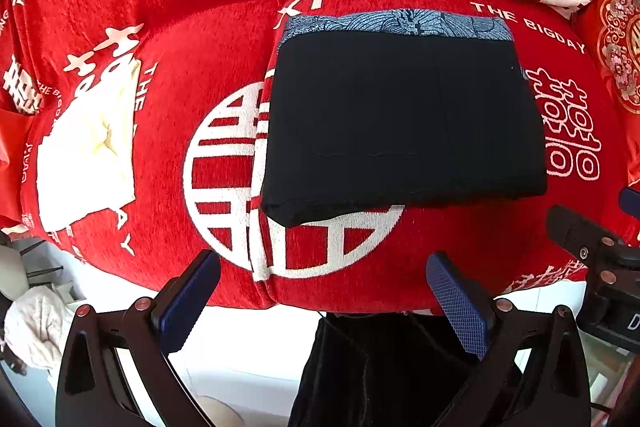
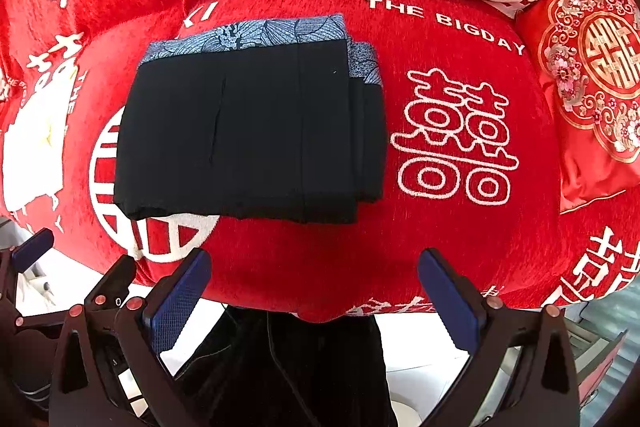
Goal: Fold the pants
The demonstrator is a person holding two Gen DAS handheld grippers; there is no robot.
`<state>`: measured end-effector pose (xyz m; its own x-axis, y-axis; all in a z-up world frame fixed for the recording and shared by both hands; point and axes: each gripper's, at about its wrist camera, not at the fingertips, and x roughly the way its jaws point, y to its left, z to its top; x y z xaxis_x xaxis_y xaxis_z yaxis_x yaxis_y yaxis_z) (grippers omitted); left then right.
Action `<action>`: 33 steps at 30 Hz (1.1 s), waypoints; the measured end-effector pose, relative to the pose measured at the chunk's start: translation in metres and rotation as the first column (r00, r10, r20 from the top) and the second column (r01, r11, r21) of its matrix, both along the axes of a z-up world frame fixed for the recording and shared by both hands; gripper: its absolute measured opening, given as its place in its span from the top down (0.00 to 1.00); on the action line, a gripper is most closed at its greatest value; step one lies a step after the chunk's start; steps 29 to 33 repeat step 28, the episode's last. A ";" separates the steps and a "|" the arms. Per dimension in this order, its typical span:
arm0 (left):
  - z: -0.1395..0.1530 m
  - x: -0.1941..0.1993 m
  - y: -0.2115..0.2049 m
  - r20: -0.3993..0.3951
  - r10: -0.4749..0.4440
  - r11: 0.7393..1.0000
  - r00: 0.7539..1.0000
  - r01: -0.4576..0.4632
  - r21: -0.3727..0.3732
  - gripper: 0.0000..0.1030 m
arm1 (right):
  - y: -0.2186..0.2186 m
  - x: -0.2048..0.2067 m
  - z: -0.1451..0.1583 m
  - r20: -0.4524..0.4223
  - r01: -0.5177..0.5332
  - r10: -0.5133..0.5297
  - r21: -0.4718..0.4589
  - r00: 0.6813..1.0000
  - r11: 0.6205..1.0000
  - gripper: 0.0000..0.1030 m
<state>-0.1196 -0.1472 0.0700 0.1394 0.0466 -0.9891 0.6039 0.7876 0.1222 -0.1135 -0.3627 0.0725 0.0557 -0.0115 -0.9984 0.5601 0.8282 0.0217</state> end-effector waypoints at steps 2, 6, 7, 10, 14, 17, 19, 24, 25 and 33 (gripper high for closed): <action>0.000 0.001 0.000 0.003 0.004 1.000 1.000 -0.004 -0.003 0.00 | 0.001 0.001 0.000 0.000 -0.002 0.002 -0.001 1.000 1.000 0.00; -0.002 0.003 0.000 0.001 0.012 1.000 1.000 -0.012 0.000 0.00 | 0.002 0.002 -0.002 -0.004 -0.006 0.006 0.002 1.000 1.000 0.00; -0.002 0.003 -0.001 0.004 0.012 1.000 1.000 -0.012 0.001 0.00 | 0.002 0.003 -0.002 -0.004 -0.006 0.006 0.002 1.000 1.000 0.00; -0.002 0.003 -0.001 0.011 0.010 1.000 1.000 -0.010 0.001 0.00 | 0.002 0.003 -0.002 -0.004 -0.004 0.004 0.002 1.000 1.000 0.00; -0.003 0.003 -0.001 0.009 0.010 1.000 1.000 -0.010 0.000 0.00 | 0.001 0.004 -0.004 -0.008 -0.005 0.005 0.001 1.000 1.000 0.00; -0.003 0.004 -0.002 0.010 0.011 1.000 1.000 -0.011 0.003 0.00 | 0.000 0.005 -0.004 -0.008 -0.005 0.005 0.002 1.000 1.000 0.00; -0.004 0.005 -0.001 0.011 0.013 1.000 1.000 -0.013 0.003 0.00 | 0.000 0.005 -0.004 -0.009 -0.006 0.006 0.000 1.000 1.000 0.00; -0.005 0.006 -0.002 0.003 0.015 1.000 1.000 -0.015 -0.013 0.00 | -0.003 0.005 -0.004 -0.007 -0.002 0.002 0.001 1.000 1.000 0.00; -0.005 0.006 -0.003 0.002 0.007 1.000 1.000 -0.007 -0.025 0.00 | -0.004 0.005 -0.005 -0.007 0.000 0.000 0.001 1.000 1.000 0.00; -0.003 0.003 -0.006 0.011 -0.022 0.999 1.000 0.022 -0.032 0.00 | -0.005 0.005 -0.005 -0.009 0.000 0.000 -0.003 1.000 1.000 0.00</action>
